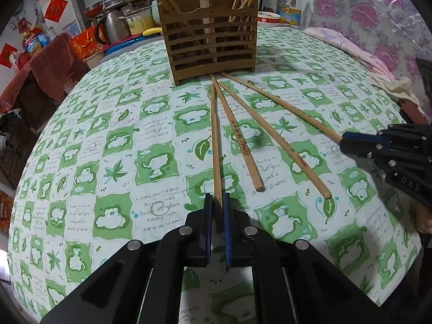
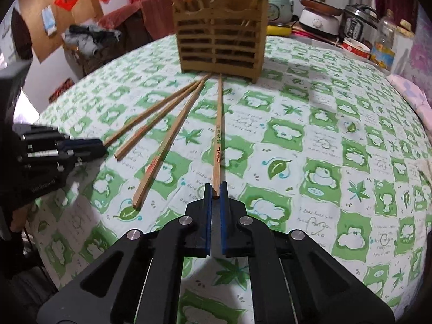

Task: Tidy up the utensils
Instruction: 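Close the left tool on a chopstick while the right tool grasps another, then lift and carry both held chopsticks up over the wooden holder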

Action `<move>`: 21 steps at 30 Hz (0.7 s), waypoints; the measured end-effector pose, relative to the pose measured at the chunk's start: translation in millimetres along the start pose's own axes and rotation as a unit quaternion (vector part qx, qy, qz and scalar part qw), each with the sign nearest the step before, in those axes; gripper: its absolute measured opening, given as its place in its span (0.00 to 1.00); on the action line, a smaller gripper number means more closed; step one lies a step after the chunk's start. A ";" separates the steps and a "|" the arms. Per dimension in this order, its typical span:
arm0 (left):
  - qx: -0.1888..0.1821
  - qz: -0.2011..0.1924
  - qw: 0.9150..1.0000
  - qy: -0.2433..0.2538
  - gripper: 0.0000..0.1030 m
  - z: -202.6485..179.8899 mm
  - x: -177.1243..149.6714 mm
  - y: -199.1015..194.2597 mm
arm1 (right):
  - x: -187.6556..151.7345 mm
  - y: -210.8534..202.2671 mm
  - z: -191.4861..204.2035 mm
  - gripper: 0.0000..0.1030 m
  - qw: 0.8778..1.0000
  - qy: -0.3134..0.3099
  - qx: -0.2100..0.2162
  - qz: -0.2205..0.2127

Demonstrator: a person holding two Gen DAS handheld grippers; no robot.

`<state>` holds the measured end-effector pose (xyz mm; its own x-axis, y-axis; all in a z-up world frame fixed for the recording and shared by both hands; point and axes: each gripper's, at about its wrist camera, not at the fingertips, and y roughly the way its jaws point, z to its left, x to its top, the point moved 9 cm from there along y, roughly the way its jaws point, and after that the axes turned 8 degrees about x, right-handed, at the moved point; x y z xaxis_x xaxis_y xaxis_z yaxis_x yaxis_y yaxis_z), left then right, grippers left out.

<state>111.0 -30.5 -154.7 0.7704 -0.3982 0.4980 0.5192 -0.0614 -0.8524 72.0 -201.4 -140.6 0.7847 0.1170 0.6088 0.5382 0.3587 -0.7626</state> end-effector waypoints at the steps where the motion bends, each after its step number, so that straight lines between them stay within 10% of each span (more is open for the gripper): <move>1: -0.002 0.000 1.000 -0.002 0.09 0.6 0.1 -0.1 | 0.9 -2.5 0.6 0.06 1.000 -0.001 0.000 -0.006; 21: -0.024 -0.117 0.989 -0.082 0.06 43.9 93.7 -104.7 | 110.1 -126.7 15.6 0.06 0.976 0.001 -0.006 -0.216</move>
<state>145.1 -21.2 -11.8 0.6824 -0.2146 0.6988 0.6758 -0.1794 -0.7149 85.4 -219.5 26.4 0.4849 -0.0449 0.8734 0.8226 0.3624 -0.4381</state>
